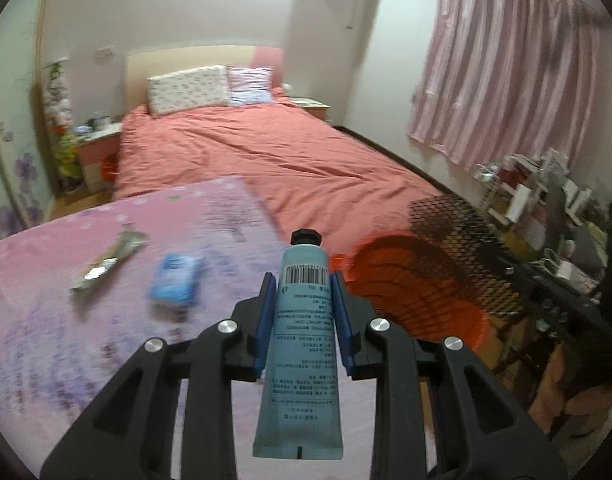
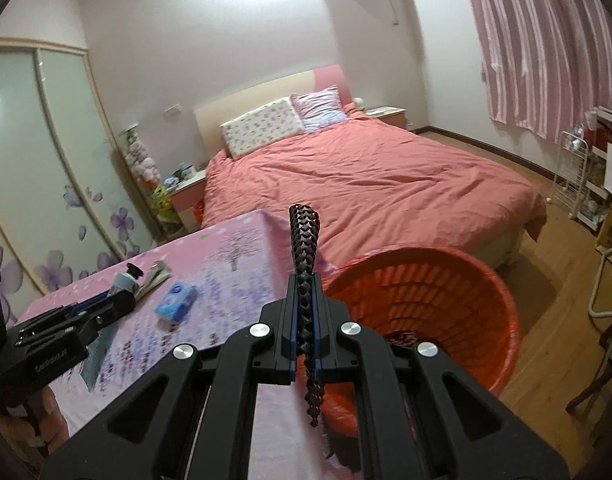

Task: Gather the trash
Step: 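Carry the tube and mesh mat over the orange basket while opening both tools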

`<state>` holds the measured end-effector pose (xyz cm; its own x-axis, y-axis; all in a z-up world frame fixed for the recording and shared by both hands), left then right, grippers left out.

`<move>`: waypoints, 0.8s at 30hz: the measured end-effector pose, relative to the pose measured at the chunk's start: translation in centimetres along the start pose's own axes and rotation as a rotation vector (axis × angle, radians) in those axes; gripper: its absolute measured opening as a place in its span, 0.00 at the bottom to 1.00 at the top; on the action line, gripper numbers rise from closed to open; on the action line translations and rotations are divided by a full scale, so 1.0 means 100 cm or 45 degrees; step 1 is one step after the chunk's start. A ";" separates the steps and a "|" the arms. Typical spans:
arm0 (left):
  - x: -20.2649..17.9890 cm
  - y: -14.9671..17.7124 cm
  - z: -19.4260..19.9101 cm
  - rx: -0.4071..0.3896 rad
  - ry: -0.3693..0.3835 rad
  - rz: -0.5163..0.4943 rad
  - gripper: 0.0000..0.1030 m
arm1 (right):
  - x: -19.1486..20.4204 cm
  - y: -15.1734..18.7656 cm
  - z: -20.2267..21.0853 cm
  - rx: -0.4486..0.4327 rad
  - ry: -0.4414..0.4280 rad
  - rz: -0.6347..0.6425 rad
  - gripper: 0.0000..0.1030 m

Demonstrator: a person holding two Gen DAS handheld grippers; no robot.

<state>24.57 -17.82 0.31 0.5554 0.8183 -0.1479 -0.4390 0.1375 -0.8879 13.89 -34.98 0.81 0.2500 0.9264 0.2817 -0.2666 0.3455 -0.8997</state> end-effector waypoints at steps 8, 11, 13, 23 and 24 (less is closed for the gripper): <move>-0.079 0.011 -0.063 0.073 0.148 -0.080 0.27 | -0.049 -0.001 -0.016 -0.004 0.063 -0.080 0.06; -0.099 0.019 -0.090 0.103 0.158 -0.116 0.28 | -0.062 0.004 -0.028 0.025 0.070 -0.097 0.06; -0.107 0.025 -0.106 0.106 0.132 -0.153 0.36 | -0.069 0.011 -0.039 0.052 0.075 -0.107 0.11; -0.044 0.046 -0.126 0.162 -0.087 -0.172 0.71 | -0.070 0.040 -0.051 0.081 0.135 -0.013 0.74; -0.030 0.047 -0.122 0.158 -0.120 -0.170 0.77 | -0.067 0.041 -0.051 0.080 0.144 0.008 0.77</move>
Point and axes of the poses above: each gripper's, at about its wrist camera, not at the fingertips, and z roughly against the way its jaws point, x to its left, y to its underside, the point moved 5 cm from there along -z, roughly the way its jaws point, and after that the axes turned 13 degrees about -x, right-handed, at the moved point
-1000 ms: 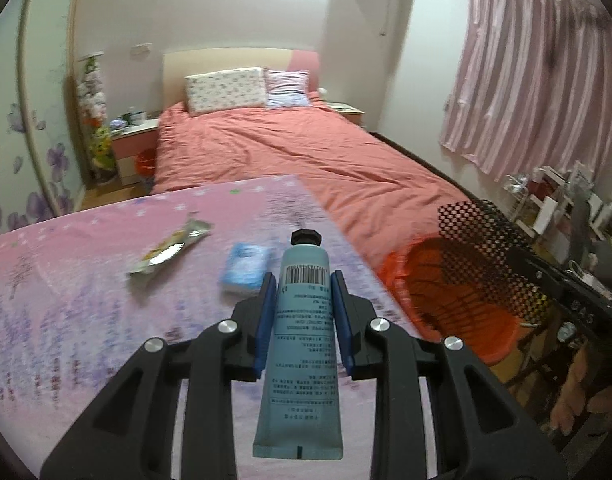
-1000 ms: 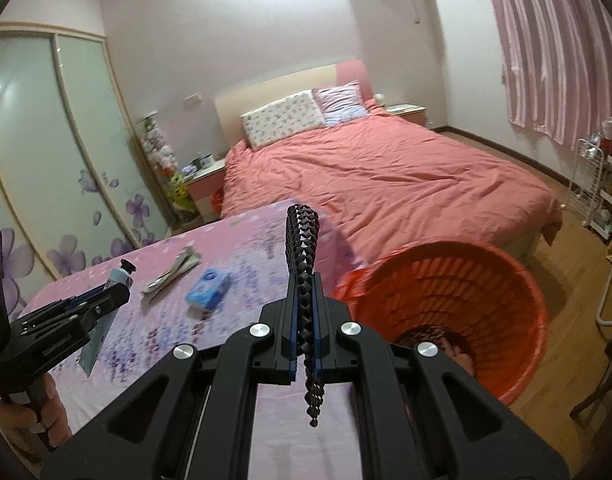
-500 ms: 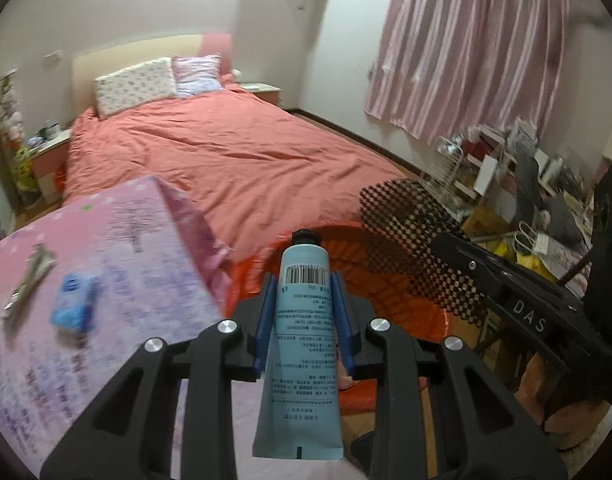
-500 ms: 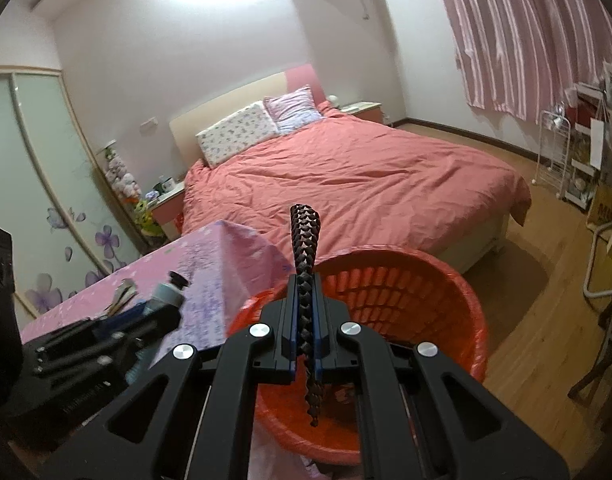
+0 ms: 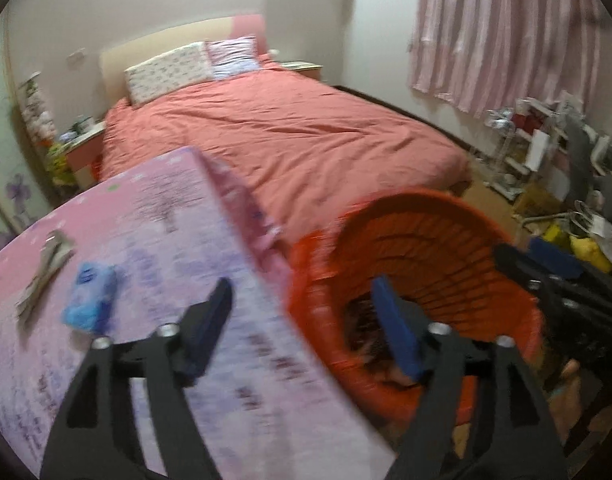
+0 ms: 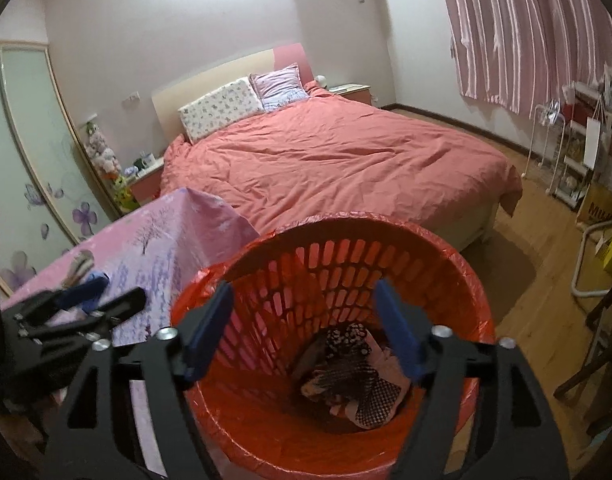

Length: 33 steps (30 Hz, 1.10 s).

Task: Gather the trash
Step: 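Carry the tube and mesh mat over the orange basket while opening both tools, then grasp the yellow snack wrapper with the left tool while the right tool grasps the tissue pack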

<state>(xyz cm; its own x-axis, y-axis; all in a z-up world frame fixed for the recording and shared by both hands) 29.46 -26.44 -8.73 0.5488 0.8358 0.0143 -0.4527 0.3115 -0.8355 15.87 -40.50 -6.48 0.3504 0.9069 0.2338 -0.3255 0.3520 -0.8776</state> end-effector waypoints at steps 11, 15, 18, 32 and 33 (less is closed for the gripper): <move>0.183 0.018 0.031 0.009 -0.459 0.080 0.85 | 0.040 0.024 0.004 0.019 0.006 0.134 0.88; 0.247 0.015 0.028 0.029 -0.553 0.123 0.89 | 0.057 0.031 0.005 0.026 -0.045 0.114 0.88; 0.282 0.018 0.015 0.080 -0.586 0.168 0.89 | 0.067 0.035 0.004 0.044 -0.081 0.097 0.88; 0.315 0.027 -0.036 0.180 -0.606 0.060 0.34 | 0.109 0.053 -0.006 0.156 -0.168 0.096 0.88; 0.316 0.031 -0.031 0.182 -0.623 0.056 0.33 | 0.113 0.053 -0.006 0.157 -0.176 0.100 0.88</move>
Point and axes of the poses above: each gripper's, at about its wrist camera, not at the fingertips, and z roughly against the way its jaws point, x to its left, y to its underside, the point moved 5 cm from there along -z, roughly the way its jaws point, and after that the axes turned 13 degrees about -x, right-handed, at the moved point
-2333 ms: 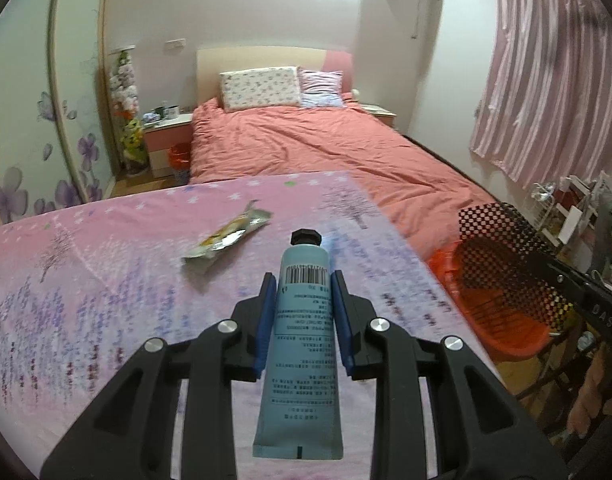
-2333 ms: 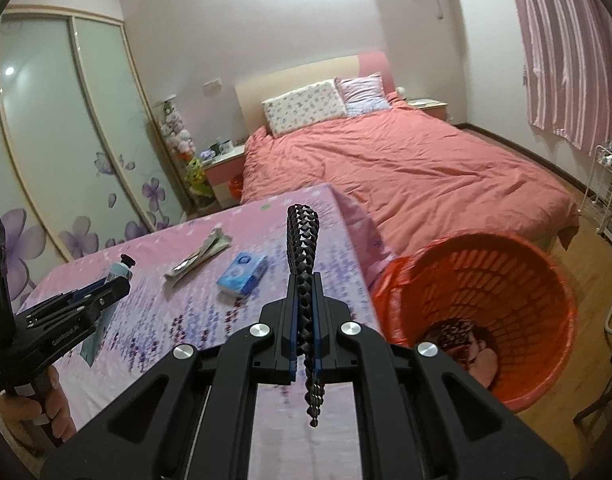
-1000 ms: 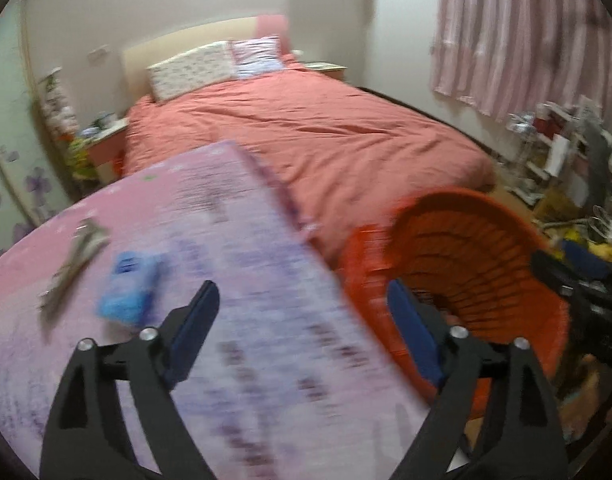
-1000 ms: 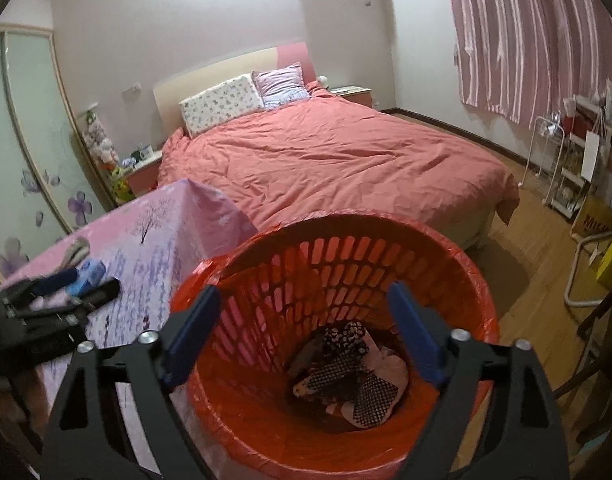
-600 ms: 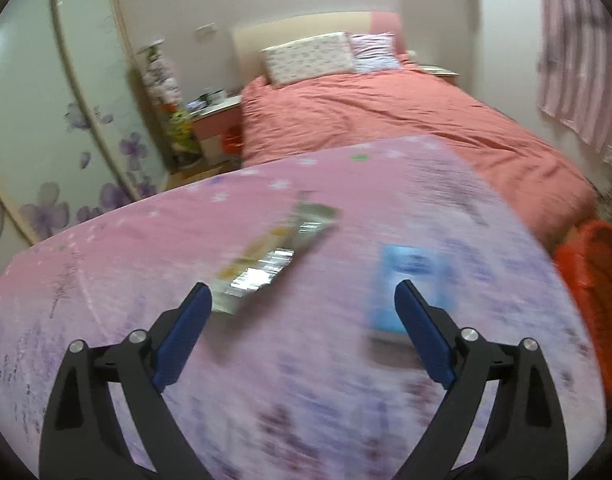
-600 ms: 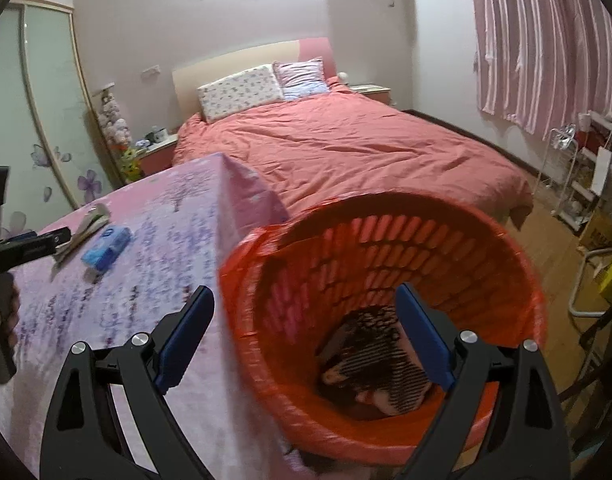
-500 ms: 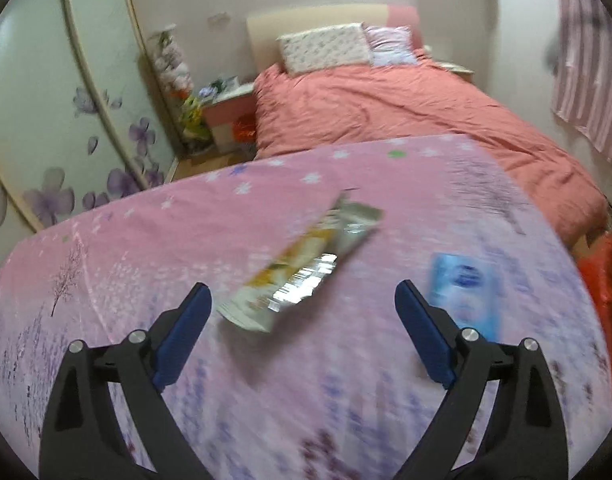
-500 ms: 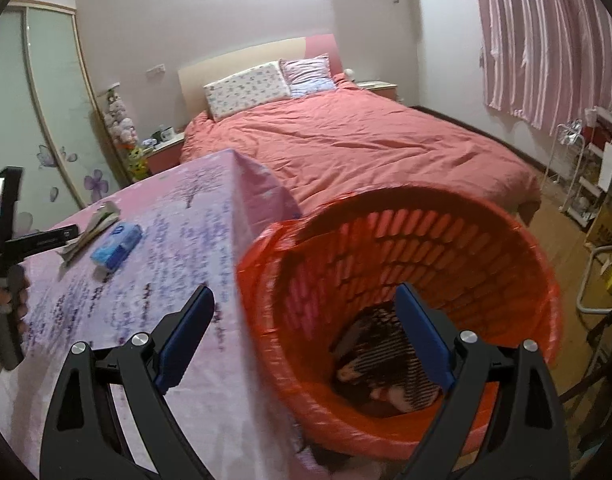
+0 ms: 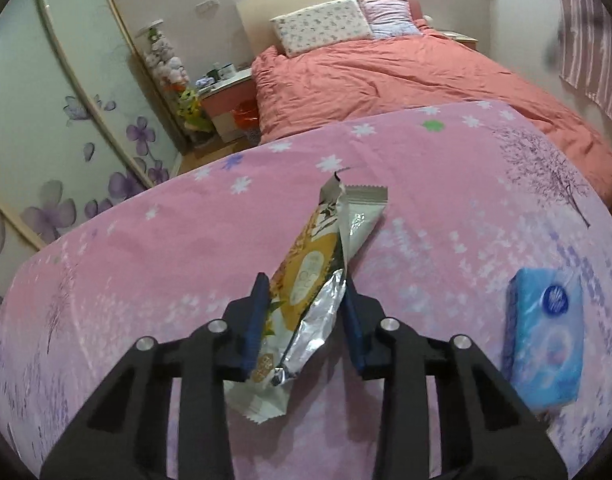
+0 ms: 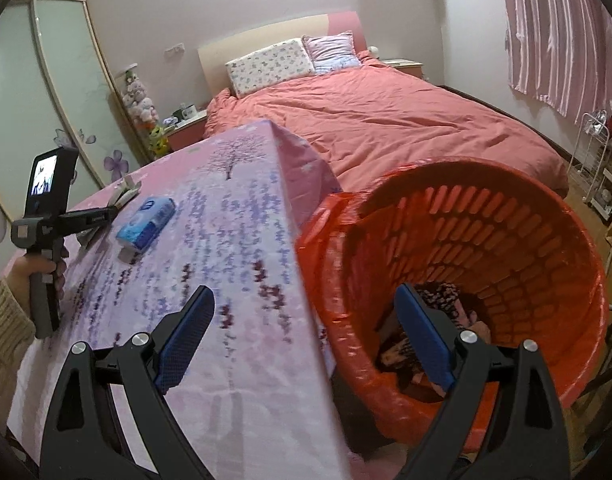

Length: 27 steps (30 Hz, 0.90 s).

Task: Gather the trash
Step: 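Grasp the yellow snack wrapper with the left tool while the right tool grasps the tissue pack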

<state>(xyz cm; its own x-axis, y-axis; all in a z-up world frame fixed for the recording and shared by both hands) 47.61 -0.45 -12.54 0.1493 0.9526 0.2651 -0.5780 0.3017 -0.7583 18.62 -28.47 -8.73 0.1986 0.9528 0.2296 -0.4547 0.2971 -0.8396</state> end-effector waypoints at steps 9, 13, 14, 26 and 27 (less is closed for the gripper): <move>0.065 0.063 0.050 0.047 -0.136 0.103 0.34 | 0.067 0.005 -0.021 0.074 -0.151 0.023 0.87; 0.076 0.069 0.056 0.039 -0.115 0.149 0.38 | 0.107 0.003 -0.044 0.093 -0.187 0.035 0.86; 0.077 0.069 0.055 0.041 -0.111 0.158 0.38 | 0.118 0.001 -0.052 0.099 -0.190 0.035 0.85; 0.087 0.075 0.052 0.052 -0.070 0.260 0.47 | 0.173 -0.008 -0.132 0.165 0.001 0.066 0.56; 0.088 0.076 0.051 0.053 -0.058 0.279 0.48 | 0.171 -0.008 -0.131 0.165 0.004 0.070 0.56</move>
Point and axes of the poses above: each gripper's, at about its wrist camera, not at the fingertips, and z roughly against the way its jaws point, x to its left, y to its underside, the point moved 5 cm from there along -z, roughly the way its jaws point, and after that the axes turned 13 degrees about -x, right-handed, at the moved point
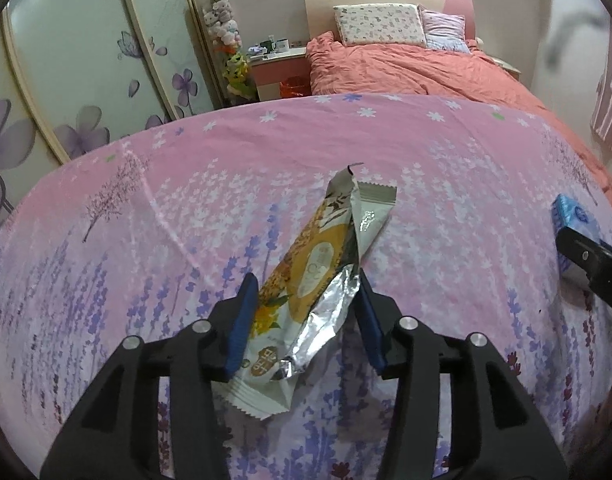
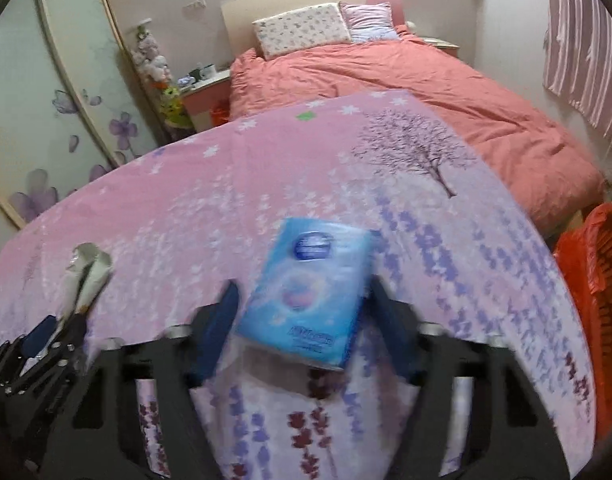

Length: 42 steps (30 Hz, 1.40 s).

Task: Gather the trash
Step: 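Grasp the yellow snack wrapper with the left tool while the right tool grasps the tissue pack, then lift the wrapper with the left tool while the right tool lifts the tissue pack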

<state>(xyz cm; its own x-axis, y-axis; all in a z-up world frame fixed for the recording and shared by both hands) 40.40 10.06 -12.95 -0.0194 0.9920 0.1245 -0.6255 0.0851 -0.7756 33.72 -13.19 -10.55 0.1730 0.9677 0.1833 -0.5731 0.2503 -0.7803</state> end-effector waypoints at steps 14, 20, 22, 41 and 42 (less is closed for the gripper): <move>0.004 0.016 0.021 0.004 0.134 0.092 0.47 | -0.031 0.055 0.084 0.033 -0.110 0.146 0.54; -0.006 0.029 0.045 0.028 0.216 0.061 0.49 | -0.024 0.053 0.077 0.039 -0.066 0.198 0.55; -0.005 0.027 0.043 0.027 0.200 0.059 0.50 | -0.023 0.054 0.077 0.040 -0.057 0.210 0.55; -0.005 0.030 0.035 0.016 0.105 0.046 0.62 | -0.018 0.061 0.079 0.045 -0.029 0.241 0.57; -0.005 0.030 0.034 0.016 0.104 0.046 0.62 | -0.018 0.061 0.079 0.045 -0.029 0.241 0.57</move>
<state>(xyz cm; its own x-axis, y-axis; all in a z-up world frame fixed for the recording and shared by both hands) 35.83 9.47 -13.23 0.0213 0.9987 0.0452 -0.6353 0.0484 -0.7708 23.62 -13.15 -10.94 0.0416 0.9979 0.0490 -0.6215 0.0643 -0.7808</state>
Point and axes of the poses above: each gripper's, at about its wrist camera, not at the fingertips, and z roughly against the way its jaws point, x to its left, y to its underside, the point moved 5 cm from there along -z, roughly the way its jaws point, and after that the axes turned 13 degrees about -x, right-handed, at the moved point
